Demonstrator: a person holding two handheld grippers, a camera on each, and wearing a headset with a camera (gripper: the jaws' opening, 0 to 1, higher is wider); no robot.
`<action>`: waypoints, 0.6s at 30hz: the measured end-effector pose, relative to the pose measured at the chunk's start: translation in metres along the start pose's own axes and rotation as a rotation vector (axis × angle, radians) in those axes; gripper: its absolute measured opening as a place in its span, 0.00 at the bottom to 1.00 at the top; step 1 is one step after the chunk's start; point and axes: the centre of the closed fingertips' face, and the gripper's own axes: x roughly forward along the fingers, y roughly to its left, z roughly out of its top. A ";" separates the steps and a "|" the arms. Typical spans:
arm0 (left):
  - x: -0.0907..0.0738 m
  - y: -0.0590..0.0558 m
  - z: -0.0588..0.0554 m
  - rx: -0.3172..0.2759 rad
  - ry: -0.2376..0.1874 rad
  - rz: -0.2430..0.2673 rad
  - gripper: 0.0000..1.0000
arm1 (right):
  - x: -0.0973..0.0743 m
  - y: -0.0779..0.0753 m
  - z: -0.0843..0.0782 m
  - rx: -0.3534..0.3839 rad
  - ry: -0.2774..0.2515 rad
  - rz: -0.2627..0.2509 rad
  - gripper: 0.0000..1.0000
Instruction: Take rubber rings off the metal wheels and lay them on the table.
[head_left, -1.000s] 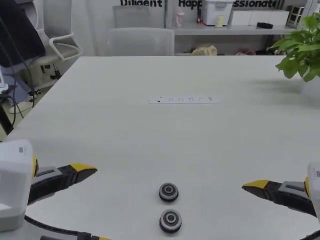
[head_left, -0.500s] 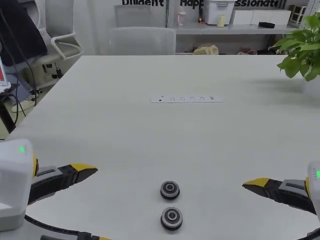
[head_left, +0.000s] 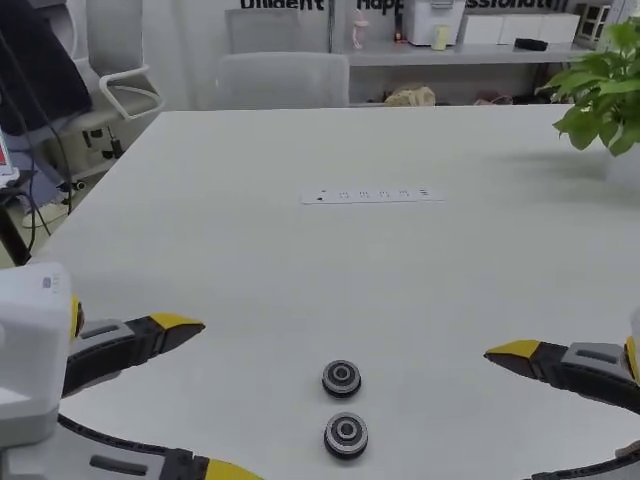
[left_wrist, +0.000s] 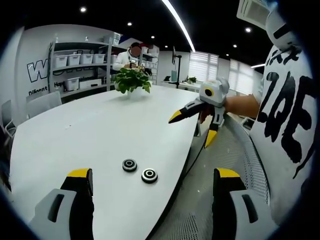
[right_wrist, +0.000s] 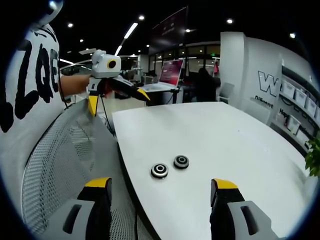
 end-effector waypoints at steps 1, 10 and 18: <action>0.000 0.000 0.000 0.000 0.000 -0.003 0.99 | -0.001 -0.001 0.002 0.003 -0.005 0.001 0.79; 0.003 0.009 0.007 0.007 -0.010 -0.002 0.99 | 0.000 -0.014 0.020 0.006 -0.036 0.001 0.81; 0.010 0.012 0.011 0.023 -0.006 -0.017 0.99 | 0.007 -0.024 0.039 -0.024 -0.059 0.029 0.81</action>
